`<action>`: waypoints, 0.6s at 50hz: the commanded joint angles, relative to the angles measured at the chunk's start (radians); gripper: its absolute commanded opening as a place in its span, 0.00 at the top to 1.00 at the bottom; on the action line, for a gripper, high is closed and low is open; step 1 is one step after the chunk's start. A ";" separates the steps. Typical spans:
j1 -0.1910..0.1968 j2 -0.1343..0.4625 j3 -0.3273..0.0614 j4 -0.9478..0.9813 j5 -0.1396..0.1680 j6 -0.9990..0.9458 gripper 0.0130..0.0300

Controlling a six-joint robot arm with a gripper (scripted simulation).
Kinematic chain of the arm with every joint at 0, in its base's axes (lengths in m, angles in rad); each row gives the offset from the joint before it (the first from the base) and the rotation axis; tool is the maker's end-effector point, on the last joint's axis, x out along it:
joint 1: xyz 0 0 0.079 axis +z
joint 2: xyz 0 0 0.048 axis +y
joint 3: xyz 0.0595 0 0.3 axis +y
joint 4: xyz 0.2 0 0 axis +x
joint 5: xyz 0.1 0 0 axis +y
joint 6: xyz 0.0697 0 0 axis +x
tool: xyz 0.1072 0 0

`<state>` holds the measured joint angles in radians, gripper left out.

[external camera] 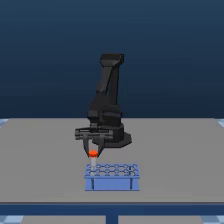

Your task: Pick up the centrifuge tube on the rack

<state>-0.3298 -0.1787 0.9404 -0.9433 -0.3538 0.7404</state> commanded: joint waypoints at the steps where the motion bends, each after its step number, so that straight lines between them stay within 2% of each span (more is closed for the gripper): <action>1: 0.000 -0.009 -0.005 -0.028 0.008 0.033 1.00; 30: 0.000 -0.074 -0.043 -0.306 0.055 0.326 1.00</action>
<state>-0.3296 -0.2465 0.9021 -1.2168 -0.3088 1.0159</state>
